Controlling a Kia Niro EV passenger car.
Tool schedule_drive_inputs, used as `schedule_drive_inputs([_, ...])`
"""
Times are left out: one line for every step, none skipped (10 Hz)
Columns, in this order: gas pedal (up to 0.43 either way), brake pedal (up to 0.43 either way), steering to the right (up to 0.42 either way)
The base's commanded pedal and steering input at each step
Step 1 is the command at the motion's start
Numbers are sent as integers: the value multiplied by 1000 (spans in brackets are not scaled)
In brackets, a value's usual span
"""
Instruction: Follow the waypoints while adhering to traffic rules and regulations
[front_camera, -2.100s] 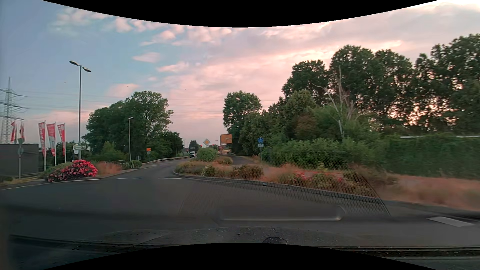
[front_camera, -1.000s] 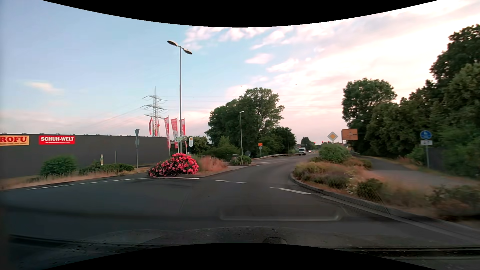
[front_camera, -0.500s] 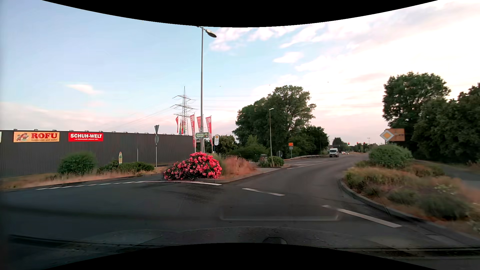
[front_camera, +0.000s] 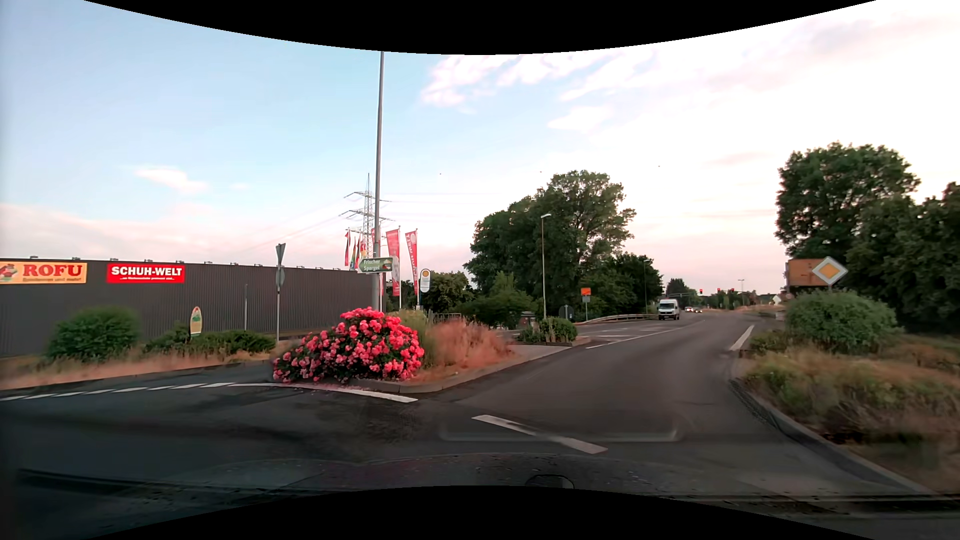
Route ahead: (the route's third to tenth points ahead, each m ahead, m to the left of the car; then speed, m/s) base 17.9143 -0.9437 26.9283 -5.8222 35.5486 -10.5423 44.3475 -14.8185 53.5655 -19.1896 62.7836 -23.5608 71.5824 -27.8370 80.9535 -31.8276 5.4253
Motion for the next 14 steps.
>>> schedule_drive_inputs([118,0,114])
schedule_drive_inputs([118,0,133])
schedule_drive_inputs([130,0,150])
schedule_drive_inputs([130,0,165])
schedule_drive_inputs([130,0,175])
schedule_drive_inputs([138,0,183])
schedule_drive_inputs([138,0,187])
schedule_drive_inputs([138,0,187])
schedule_drive_inputs([150,0,187])
schedule_drive_inputs([177,0,186])
schedule_drive_inputs([177,0,184])
schedule_drive_inputs([177,0,181])
schedule_drive_inputs([177,0,172])
schedule_drive_inputs([177,0,164])
